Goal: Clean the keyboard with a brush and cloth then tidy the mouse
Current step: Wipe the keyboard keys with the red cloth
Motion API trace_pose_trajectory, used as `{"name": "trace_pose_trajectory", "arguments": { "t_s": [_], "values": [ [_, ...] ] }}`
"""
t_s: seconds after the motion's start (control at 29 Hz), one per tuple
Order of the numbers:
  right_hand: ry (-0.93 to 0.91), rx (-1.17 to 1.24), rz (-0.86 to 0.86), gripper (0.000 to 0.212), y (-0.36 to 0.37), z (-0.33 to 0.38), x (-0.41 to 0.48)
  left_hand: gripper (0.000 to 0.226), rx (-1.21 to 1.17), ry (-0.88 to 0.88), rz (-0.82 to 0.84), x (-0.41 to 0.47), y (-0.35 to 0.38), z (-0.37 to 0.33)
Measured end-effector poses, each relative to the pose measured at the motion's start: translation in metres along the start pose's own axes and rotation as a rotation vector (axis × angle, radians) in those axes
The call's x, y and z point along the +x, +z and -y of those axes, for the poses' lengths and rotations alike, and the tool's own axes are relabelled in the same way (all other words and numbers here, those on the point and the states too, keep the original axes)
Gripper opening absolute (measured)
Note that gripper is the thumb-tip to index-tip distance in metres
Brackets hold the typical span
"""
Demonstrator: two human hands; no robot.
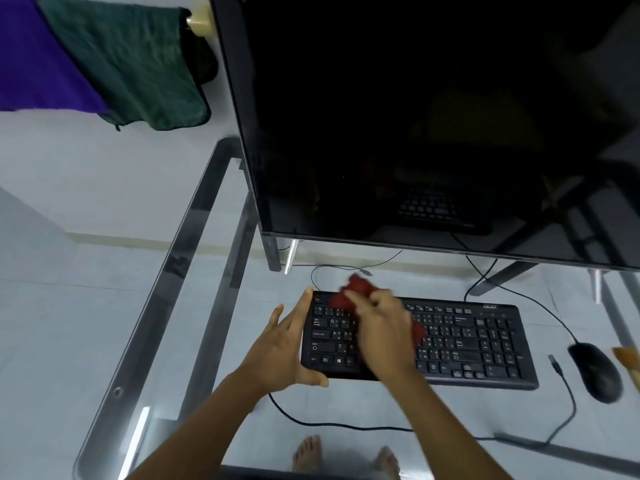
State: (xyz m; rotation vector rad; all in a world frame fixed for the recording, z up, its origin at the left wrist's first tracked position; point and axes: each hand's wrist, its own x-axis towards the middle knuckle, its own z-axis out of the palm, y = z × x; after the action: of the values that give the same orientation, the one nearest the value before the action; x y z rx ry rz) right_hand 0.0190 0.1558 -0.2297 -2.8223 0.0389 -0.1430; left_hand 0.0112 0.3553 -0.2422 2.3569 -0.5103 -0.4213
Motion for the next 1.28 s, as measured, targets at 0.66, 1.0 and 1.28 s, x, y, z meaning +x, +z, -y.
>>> {"name": "trace_pose_trajectory", "arguments": {
  "t_s": [0.66,1.0,1.28],
  "values": [
    [-0.441,0.161,0.283,0.041,-0.008,0.024,-0.023,0.145,-0.055,0.025,-0.006,0.0,0.0,0.001],
    [-0.288,0.144,0.226,0.04,-0.006,0.03,0.002,0.145,-0.071,0.005,-0.014,-0.001,-0.002,0.001],
    [-0.498,0.111,0.415,0.043,-0.018,0.017,-0.03,0.146,-0.064,0.039,-0.029,-0.002,-0.002,0.001]
  ]
}}
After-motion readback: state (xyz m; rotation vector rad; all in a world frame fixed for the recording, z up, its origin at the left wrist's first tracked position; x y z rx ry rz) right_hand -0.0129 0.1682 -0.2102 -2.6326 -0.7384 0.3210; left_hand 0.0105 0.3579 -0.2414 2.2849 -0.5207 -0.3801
